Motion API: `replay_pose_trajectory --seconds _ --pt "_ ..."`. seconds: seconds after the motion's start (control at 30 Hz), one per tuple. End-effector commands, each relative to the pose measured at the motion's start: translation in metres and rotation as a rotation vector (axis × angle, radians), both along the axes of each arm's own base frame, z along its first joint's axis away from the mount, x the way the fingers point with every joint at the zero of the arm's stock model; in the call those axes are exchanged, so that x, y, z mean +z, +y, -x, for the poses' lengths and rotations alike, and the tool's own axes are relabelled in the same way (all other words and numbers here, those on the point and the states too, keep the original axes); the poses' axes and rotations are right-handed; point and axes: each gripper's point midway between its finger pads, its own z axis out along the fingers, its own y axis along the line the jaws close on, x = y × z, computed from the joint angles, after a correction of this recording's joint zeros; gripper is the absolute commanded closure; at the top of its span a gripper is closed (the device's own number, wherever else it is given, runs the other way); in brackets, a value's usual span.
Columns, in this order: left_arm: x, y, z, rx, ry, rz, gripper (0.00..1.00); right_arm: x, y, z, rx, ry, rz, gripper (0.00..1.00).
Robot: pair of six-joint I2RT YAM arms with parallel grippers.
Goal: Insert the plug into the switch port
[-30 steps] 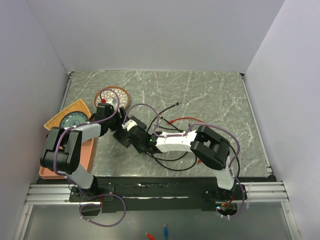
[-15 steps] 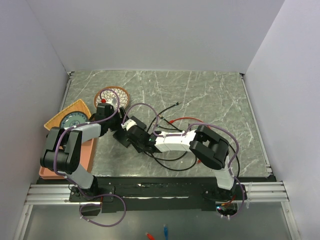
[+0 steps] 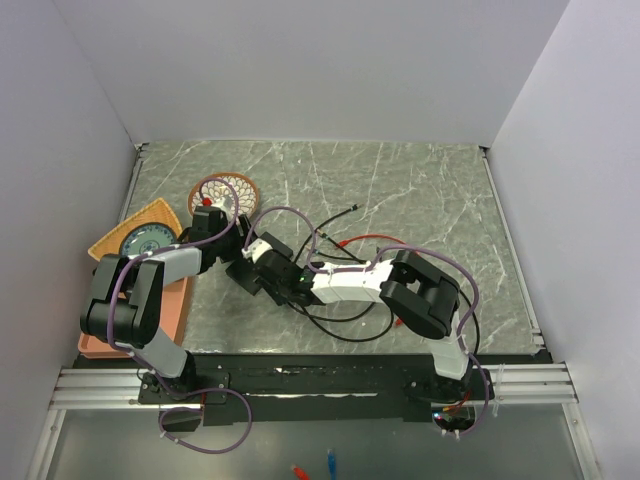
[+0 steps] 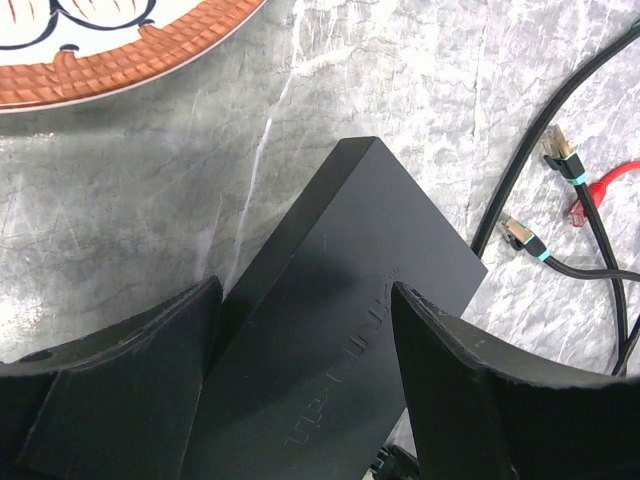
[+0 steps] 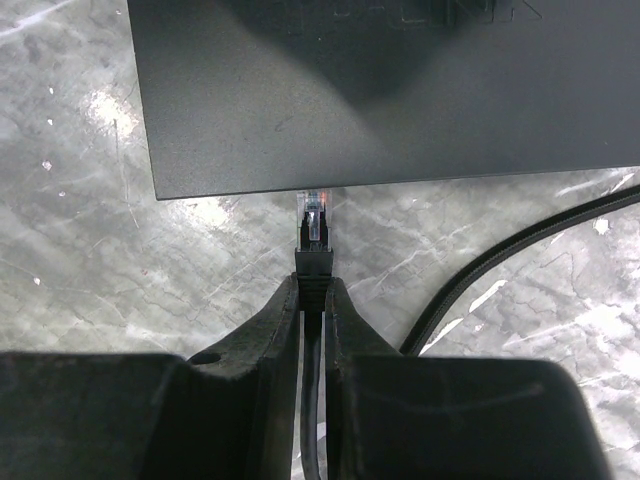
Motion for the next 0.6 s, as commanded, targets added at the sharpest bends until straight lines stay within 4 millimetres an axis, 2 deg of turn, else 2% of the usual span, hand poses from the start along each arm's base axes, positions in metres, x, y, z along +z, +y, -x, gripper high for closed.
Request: replay_pose_trajectory --seconds 0.0,0.23,0.57 --pt "-0.019 -0.008 0.029 -0.04 0.115 0.04 0.25 0.013 0.019 0.002 0.034 -0.031 -0.084 1.0" --pt "-0.022 -0.009 0.032 -0.044 0.125 0.044 0.26 0.023 0.021 -0.005 0.007 -0.063 -0.111 1.0" --pt "-0.024 -0.008 0.032 -0.036 0.131 0.042 0.26 0.044 0.032 0.003 0.066 -0.093 -0.194 1.0"
